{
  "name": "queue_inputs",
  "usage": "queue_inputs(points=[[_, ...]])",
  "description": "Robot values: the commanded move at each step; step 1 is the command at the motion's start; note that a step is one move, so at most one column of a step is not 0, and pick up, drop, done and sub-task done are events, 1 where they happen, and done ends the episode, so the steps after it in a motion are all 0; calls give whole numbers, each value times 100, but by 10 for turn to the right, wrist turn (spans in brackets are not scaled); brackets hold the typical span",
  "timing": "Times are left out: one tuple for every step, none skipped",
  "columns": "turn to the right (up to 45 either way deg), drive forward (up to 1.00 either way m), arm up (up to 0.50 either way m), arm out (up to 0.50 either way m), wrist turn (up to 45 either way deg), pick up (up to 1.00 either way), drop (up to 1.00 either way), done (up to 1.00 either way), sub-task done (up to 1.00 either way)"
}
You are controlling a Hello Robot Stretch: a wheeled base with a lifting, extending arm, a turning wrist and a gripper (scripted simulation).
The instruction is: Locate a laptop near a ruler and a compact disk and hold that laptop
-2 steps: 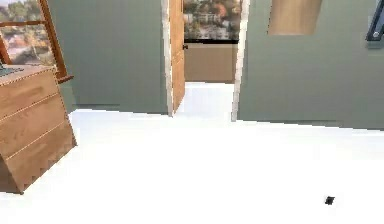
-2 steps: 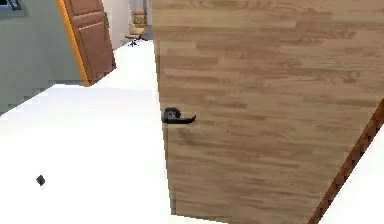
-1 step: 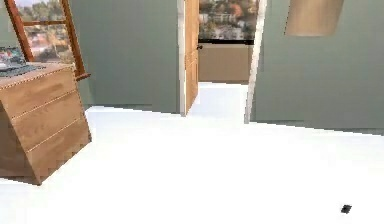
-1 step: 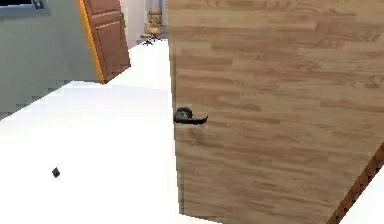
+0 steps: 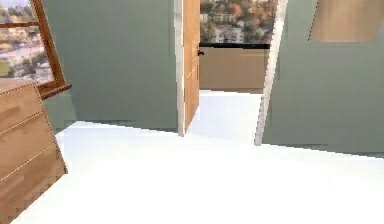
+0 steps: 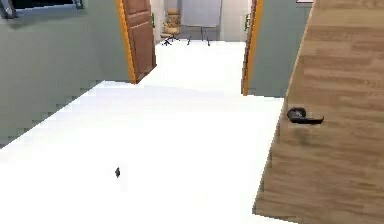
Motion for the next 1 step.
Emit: queue_inputs(points=[[-450,0,0,0,0,0,0,0,0]])
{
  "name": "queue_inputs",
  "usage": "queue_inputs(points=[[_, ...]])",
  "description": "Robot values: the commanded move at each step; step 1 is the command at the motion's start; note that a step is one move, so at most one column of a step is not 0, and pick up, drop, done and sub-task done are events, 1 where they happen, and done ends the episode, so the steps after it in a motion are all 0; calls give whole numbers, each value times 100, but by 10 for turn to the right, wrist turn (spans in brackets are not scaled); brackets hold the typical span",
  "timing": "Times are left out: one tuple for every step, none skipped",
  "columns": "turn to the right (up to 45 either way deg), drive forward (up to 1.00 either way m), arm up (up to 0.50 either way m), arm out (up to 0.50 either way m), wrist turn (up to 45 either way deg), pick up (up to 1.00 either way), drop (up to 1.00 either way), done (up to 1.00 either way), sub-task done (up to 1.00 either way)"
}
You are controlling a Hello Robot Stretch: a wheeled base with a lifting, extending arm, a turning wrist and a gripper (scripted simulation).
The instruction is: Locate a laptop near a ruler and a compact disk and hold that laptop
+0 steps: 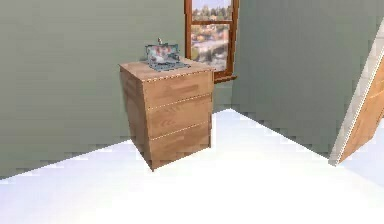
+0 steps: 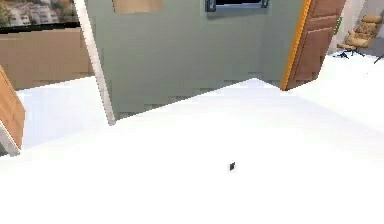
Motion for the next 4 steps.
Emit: queue_inputs(points=[[-90,0,0,0,0,0,0,0,0],[0,100,0,0,0,0,0,0,0],[-420,0,0,0,0,0,0,0,0],[0,85,0,0,0,0,0,0,0]])
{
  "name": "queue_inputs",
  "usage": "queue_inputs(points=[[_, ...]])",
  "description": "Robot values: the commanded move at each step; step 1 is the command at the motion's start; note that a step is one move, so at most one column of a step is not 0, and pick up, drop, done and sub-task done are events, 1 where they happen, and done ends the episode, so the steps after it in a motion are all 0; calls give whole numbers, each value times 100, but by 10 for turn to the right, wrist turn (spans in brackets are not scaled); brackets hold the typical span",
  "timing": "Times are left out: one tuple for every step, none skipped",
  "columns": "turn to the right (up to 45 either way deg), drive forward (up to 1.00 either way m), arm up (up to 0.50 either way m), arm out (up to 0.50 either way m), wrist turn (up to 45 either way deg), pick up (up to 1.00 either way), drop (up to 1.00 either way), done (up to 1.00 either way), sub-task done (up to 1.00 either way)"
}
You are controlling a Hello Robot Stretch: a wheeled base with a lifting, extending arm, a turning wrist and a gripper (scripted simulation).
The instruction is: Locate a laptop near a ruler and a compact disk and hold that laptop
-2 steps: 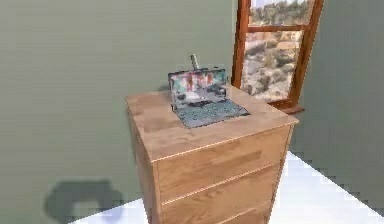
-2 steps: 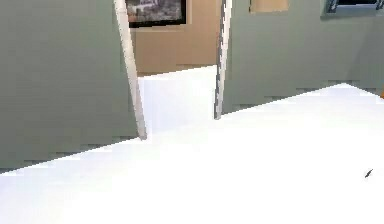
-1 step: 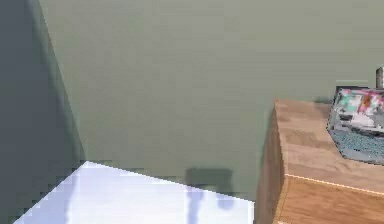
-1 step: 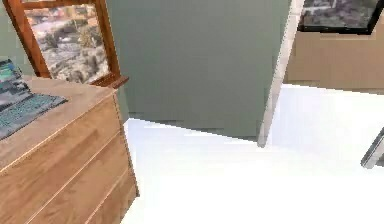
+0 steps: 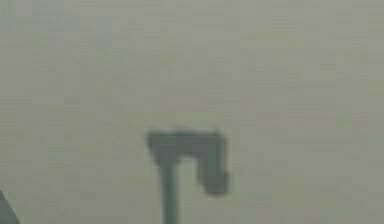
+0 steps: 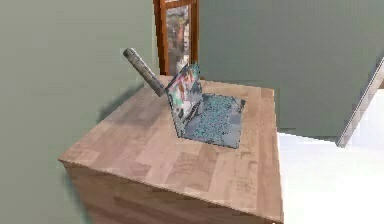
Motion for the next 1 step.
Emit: queue_inputs(points=[[450,0,0,0,0,0,0,0,0]])
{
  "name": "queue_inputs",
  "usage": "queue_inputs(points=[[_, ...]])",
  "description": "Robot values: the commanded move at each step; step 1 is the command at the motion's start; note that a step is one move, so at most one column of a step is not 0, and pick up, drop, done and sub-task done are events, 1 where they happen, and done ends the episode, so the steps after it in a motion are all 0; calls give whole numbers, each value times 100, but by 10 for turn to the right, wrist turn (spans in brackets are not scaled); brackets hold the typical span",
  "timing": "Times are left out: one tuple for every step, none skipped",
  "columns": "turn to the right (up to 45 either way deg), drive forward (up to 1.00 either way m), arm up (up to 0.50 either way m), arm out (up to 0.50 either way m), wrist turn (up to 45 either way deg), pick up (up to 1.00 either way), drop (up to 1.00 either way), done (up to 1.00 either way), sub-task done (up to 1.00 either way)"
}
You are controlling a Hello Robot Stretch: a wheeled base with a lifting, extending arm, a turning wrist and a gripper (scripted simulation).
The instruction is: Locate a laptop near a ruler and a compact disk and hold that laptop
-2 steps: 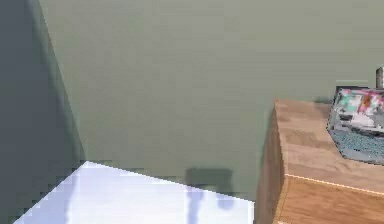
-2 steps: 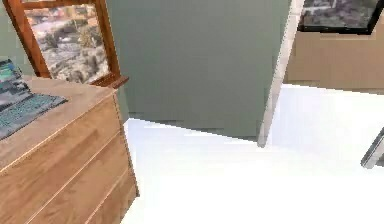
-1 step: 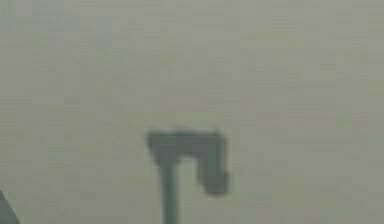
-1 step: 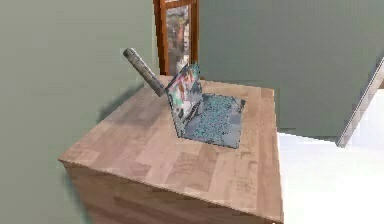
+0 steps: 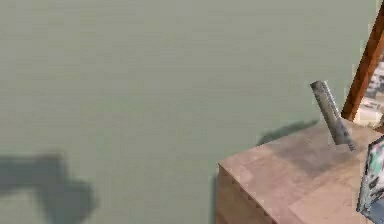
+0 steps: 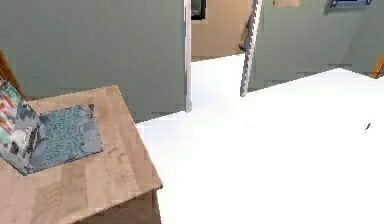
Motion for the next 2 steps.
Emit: queue_inputs(points=[[-300,0,0,0,0,0,0,0,0],[0,0,50,0,0,0,0,0,0]])
